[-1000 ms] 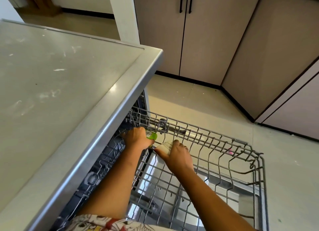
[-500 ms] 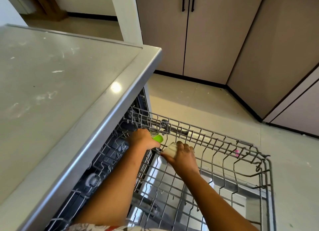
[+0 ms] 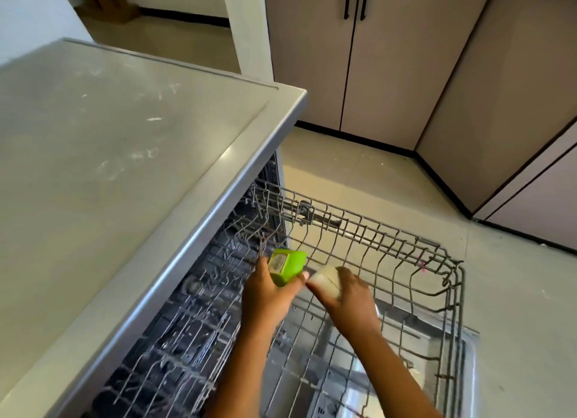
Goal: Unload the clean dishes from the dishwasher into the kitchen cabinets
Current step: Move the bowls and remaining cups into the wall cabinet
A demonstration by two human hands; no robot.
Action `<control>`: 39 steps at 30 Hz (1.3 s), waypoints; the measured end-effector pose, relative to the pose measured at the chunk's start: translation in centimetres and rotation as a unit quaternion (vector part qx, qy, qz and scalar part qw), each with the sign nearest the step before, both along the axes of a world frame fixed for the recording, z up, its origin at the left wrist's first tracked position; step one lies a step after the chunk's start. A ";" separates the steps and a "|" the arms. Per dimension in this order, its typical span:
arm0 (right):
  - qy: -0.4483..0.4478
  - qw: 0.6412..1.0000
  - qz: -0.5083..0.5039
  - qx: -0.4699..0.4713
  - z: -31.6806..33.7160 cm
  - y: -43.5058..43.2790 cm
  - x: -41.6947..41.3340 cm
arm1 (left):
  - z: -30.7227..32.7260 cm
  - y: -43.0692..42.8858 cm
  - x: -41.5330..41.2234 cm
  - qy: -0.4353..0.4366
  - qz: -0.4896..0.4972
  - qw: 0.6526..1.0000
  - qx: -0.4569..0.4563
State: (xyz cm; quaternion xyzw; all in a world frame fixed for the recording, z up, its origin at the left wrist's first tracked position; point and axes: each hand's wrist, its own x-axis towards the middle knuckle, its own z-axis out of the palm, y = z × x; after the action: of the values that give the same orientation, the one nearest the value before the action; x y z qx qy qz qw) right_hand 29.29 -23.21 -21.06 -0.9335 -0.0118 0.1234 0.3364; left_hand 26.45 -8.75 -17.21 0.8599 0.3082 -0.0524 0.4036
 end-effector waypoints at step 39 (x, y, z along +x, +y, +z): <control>0.476 0.537 0.271 0.641 49.5 18.3 -41.7 | 47.4 13.7 -53.6 -0.448 0.298 0.821 0.192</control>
State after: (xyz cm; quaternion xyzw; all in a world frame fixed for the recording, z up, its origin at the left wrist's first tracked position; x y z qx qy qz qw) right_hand -12.41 -4.92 28.40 -0.2238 -0.1778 0.5945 0.7516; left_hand -27.14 4.93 30.22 0.7148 0.3384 0.5218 0.3197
